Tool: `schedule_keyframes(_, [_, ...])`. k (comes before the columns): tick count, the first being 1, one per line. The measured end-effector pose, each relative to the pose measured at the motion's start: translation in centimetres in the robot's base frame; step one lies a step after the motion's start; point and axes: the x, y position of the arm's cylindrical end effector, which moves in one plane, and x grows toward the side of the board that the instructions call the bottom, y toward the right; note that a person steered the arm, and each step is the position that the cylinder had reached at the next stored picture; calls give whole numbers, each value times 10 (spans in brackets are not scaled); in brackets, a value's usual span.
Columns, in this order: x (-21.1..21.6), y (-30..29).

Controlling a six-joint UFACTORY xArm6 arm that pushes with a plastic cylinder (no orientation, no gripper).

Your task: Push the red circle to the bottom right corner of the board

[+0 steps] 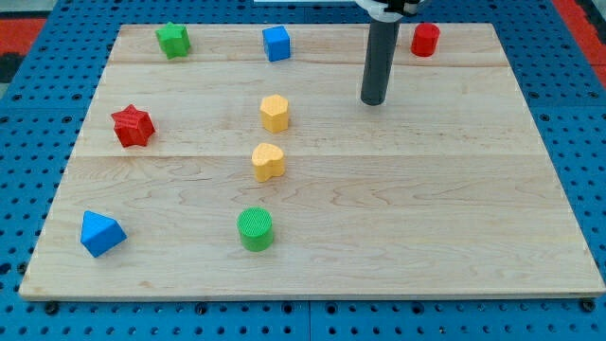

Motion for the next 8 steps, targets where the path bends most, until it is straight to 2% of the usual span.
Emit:
schedule_keyframes(3, [-16,-7])
schedule_keyframes(6, [-17,-53])
schedule_keyframes(7, [-41,-53])
schedule_keyframes(8, [-100,-18])
